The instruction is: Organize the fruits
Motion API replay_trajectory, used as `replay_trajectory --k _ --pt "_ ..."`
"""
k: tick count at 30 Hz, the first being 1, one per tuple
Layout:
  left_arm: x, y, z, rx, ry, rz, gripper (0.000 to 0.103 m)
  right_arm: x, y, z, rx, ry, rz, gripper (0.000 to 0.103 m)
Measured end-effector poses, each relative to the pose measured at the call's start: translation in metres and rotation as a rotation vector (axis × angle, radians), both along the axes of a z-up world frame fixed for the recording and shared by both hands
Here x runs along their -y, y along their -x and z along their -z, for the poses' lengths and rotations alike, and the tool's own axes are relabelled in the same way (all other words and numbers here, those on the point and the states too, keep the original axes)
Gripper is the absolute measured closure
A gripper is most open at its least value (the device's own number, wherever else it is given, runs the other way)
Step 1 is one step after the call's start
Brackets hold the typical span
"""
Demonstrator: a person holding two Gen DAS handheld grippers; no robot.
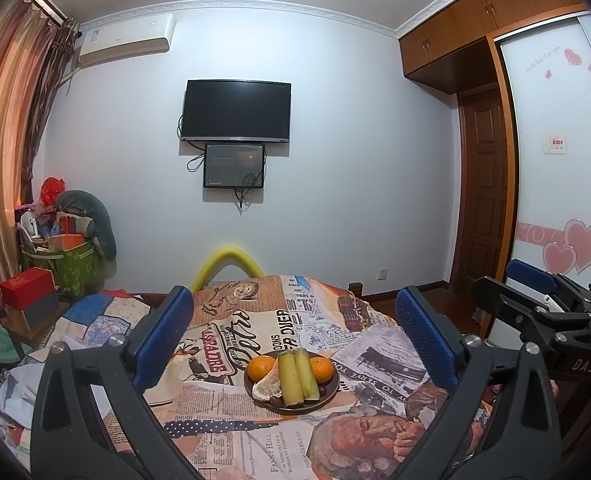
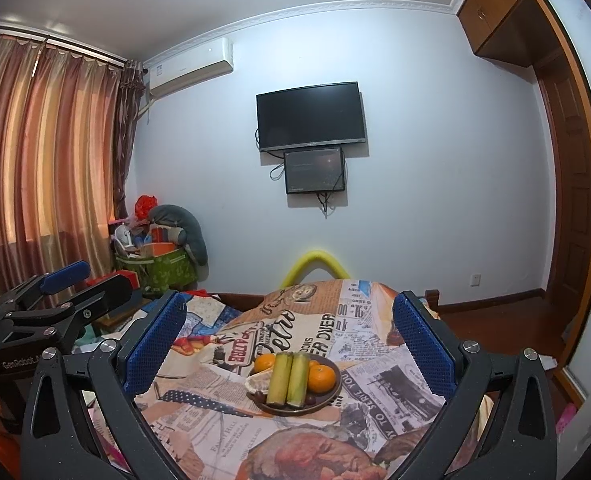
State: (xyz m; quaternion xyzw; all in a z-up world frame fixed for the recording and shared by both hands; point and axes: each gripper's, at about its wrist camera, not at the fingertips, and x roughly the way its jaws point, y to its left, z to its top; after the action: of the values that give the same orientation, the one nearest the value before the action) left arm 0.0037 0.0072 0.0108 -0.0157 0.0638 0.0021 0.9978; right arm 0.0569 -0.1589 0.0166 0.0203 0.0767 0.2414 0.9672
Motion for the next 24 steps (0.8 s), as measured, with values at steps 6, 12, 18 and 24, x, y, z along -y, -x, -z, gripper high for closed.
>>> replay_trajectory --k 6,12,18,24 --pt "0.0004 -0.0001 0.0003 0.000 0.001 0.000 0.000 0.0002 0.0004 -0.0009 0.002 -0.002 0.000 0.000" --pt "0.0028 -0.0017 -0.0019 0.002 -0.004 0.003 0.000 0.0009 0.0011 -0.0021 0.003 -0.004 0.002 0.000" --pt "0.0044 -0.0033 -0.0022 0.001 -0.004 0.011 0.000 0.0019 0.0030 -0.0026 0.005 -0.007 0.003 0.000" --pt "0.0048 -0.0027 -0.0023 -0.004 -0.004 0.017 0.000 0.0019 0.0031 -0.0028 0.005 -0.007 0.003 0.000"
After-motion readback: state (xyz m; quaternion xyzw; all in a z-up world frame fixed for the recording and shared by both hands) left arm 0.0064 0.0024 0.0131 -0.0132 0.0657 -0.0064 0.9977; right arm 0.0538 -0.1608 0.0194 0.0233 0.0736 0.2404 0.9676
